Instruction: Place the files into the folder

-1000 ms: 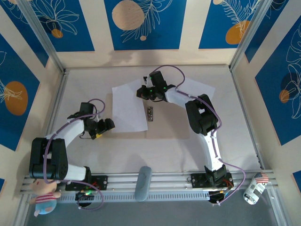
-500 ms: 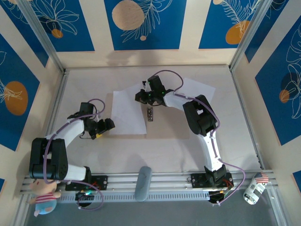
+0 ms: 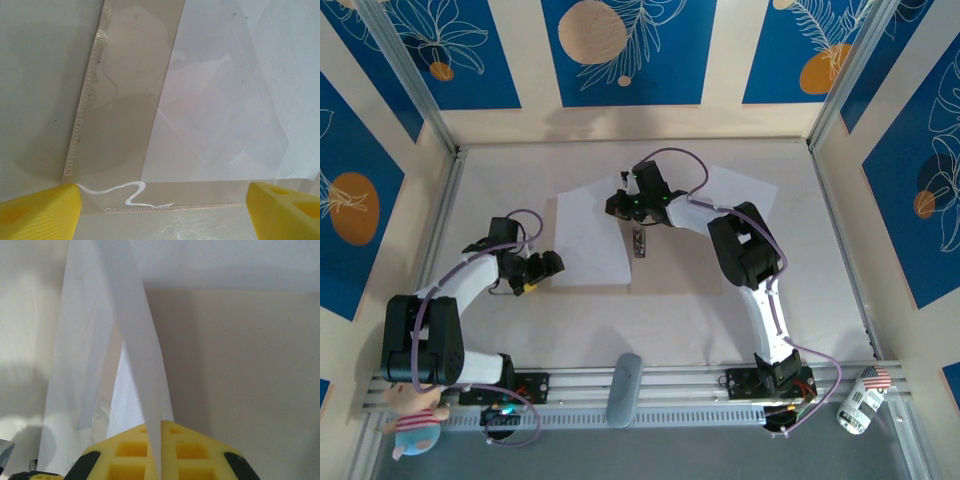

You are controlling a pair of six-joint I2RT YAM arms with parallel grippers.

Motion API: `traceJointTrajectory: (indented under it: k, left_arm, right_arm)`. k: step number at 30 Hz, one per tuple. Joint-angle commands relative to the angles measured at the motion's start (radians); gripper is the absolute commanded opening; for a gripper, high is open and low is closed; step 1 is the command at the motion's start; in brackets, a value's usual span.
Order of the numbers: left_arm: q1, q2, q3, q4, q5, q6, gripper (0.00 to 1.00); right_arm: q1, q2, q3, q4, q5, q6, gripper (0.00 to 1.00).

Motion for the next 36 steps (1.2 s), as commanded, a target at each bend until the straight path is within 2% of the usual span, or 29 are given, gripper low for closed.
traceJointTrajectory:
  k: [1,14,26,36]
  left_arm:
    - [0.009,-0.020,0.007,-0.023,0.007,0.008,0.86]
    - [0.010,-0.023,0.007,-0.029,0.005,0.012,0.86]
    - [0.010,-0.025,0.007,-0.028,0.007,0.011,0.86]
    - [0.009,-0.029,-0.002,-0.023,0.008,0.010,0.86]
  right_arm:
    - [0.005,-0.010,0.024,-0.040,0.027,-0.054,0.01]
    - [-0.034,-0.013,0.050,-0.054,0.019,-0.056,0.01]
    - [0.000,-0.013,-0.053,0.072,0.010,0.040,0.01]
    - [0.022,-0.019,-0.071,0.094,0.009,0.044,0.01]
